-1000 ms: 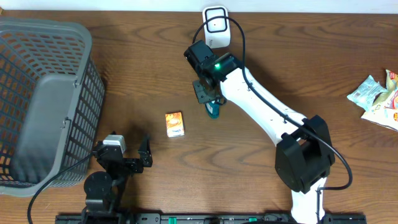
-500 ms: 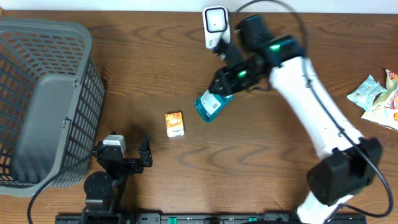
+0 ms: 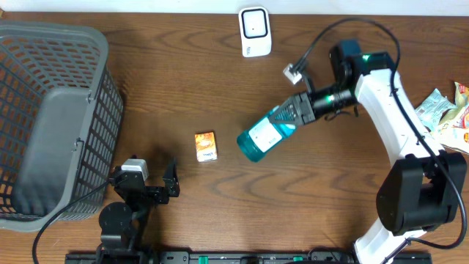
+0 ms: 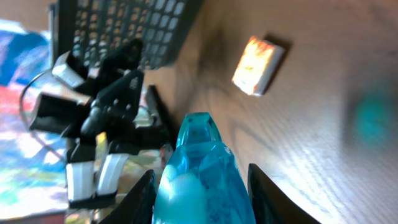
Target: Scan the item barcode
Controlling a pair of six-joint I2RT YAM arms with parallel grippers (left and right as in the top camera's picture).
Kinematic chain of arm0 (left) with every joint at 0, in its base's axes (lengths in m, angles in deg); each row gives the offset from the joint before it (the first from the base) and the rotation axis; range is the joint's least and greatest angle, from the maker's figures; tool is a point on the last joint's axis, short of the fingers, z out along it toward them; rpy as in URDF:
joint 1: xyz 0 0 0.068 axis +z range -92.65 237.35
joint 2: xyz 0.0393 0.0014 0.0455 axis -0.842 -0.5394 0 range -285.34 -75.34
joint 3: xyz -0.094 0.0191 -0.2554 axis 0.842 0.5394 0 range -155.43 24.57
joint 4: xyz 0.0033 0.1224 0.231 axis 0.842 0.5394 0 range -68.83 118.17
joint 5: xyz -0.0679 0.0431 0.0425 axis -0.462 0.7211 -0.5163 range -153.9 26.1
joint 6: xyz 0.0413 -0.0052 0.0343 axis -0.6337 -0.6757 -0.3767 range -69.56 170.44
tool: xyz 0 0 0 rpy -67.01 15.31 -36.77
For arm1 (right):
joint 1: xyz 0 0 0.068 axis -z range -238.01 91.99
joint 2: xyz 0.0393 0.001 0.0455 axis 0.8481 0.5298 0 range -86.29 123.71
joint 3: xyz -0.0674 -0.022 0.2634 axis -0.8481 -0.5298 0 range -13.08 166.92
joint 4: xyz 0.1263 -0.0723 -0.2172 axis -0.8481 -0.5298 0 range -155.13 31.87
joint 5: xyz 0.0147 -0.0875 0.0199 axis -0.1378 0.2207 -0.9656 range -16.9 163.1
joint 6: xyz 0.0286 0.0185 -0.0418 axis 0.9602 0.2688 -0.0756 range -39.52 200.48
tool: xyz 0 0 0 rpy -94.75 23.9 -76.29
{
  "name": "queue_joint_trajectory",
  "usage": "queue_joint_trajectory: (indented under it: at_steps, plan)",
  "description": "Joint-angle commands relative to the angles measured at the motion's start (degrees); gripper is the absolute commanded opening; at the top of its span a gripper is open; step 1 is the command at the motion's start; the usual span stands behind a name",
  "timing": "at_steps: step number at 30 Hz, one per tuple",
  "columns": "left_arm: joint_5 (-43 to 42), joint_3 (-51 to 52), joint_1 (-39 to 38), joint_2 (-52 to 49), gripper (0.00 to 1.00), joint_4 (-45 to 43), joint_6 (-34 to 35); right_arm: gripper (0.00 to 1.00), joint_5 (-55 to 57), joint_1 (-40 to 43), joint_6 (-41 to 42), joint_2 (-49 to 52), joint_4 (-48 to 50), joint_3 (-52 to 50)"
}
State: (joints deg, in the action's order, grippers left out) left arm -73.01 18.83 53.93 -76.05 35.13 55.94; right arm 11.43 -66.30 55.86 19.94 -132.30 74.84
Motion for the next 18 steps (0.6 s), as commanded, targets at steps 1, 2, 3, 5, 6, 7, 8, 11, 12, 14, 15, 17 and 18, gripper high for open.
queue_joint_trajectory:
  at_steps: [1, 2, 3, 5, 6, 7, 8, 11, 12, 14, 15, 17, 18]
  plan:
    - [-0.74, 0.81, 0.09, 0.07, 0.98, 1.81, -0.96, 0.08, -15.80, 1.81, -9.44, -0.68, 2.16, -6.32]
    - [-0.74, 0.81, 0.09, 0.07, 0.98, 1.81, -0.96, 0.08, -17.57, 2.12, -9.84, -0.68, 2.99, -7.91]
    - [-0.74, 0.81, 0.09, 0.07, 0.98, 1.81, -0.96, 0.08, -19.06, 2.38, -10.05, -0.68, 3.63, -9.16]
    - [-0.74, 0.81, 0.09, 0.07, 0.98, 1.81, -0.96, 0.09, -22.34, 2.75, -10.27, -0.68, 5.25, -11.80]
    - [-0.74, 0.81, 0.09, 0.07, 0.98, 1.81, -0.96, 0.09, -23.32, 2.82, -10.25, -0.68, 5.86, -12.72]
    - [-0.74, 0.81, 0.09, 0.07, 0.98, 1.81, -0.96, 0.09, -24.24, 2.84, -10.25, -0.68, 6.34, -13.53]
    - [-0.74, 0.81, 0.09, 0.07, 0.98, 1.81, -0.96, 0.09, -24.81, 2.84, -10.23, -0.68, 6.73, -14.34]
    - [-0.74, 0.81, 0.09, 0.07, 0.98, 1.81, -0.96, 0.08, -25.92, 2.84, -10.25, -0.68, 7.34, -16.31]
    - [-0.74, 0.81, 0.09, 0.07, 0.98, 1.81, -0.96, 0.07, -26.16, 2.84, -10.29, -0.68, 7.37, -16.87]
    - [-0.74, 0.81, 0.09, 0.07, 0.98, 1.81, -0.96, 0.06, -26.60, 2.84, -10.40, -0.68, 7.37, -17.70]
    - [-0.74, 0.81, 0.09, 0.07, 0.98, 1.81, -0.96, 0.06, -26.60, 2.84, -10.40, -0.68, 7.37, -17.97]
    - [-0.74, 0.81, 0.09, 0.07, 0.98, 1.81, -0.96, 0.05, -26.97, 2.84, -10.40, -0.68, 7.37, -18.18]
    - [-0.74, 0.81, 0.09, 0.07, 0.98, 1.81, -0.96, 0.05, -26.99, 2.84, -10.40, -0.68, 7.37, -18.18]
